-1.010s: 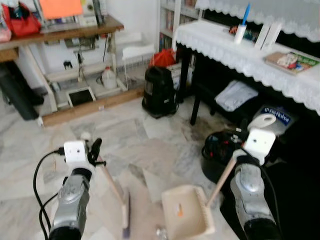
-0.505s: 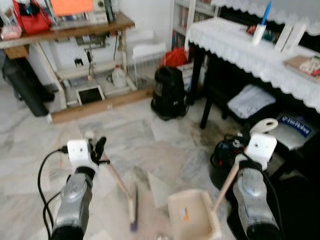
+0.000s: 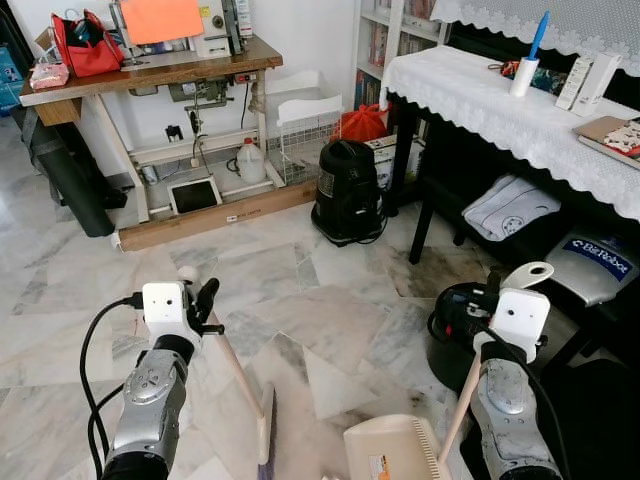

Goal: Sweep floor

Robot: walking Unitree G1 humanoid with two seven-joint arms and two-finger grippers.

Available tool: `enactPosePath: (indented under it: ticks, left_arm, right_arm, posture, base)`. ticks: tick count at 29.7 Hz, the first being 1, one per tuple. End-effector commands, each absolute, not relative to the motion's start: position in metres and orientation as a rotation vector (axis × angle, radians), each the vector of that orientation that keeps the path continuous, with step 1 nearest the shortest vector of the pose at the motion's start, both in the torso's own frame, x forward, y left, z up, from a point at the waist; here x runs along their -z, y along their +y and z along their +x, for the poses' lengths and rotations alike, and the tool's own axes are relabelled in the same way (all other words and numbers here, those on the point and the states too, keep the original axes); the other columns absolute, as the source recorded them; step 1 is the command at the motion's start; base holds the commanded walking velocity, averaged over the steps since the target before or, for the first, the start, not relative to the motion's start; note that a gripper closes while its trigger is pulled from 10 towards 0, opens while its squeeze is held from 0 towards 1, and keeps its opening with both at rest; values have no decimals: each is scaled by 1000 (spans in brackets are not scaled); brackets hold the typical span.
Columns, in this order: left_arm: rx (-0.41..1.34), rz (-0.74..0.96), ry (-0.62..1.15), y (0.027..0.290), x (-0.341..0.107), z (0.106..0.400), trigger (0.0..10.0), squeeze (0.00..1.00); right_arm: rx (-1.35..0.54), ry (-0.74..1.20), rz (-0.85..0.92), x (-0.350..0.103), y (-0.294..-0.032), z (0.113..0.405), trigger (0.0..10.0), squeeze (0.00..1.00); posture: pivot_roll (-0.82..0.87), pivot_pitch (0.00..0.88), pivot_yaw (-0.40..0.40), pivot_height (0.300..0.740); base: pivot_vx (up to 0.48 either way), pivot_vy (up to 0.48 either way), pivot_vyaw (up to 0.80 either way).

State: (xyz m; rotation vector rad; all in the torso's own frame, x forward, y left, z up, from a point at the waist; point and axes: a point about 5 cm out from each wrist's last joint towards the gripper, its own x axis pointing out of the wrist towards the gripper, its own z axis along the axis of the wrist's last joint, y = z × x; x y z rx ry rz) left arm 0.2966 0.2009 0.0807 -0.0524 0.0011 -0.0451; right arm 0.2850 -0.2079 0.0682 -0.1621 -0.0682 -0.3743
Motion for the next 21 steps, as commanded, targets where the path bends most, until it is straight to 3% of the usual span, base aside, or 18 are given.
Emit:
enactPosePath:
  ticks: [1, 21]
  left_arm:
    - [56, -49, -35, 203, -91, 298, 10000, 0]
    - [70, -35, -19, 206, -92, 294, 10000, 0]
  right_arm:
    - [369, -63, -173, -64, -206, 283, 10000, 0]
    - [363, 13, -249, -41, -214, 271, 10000, 0]
  posture:
    - [-76, 0, 40, 740]
    - [-69, 4, 59, 740]
  base:
    - [0, 0, 0]
    - [0, 0, 0]
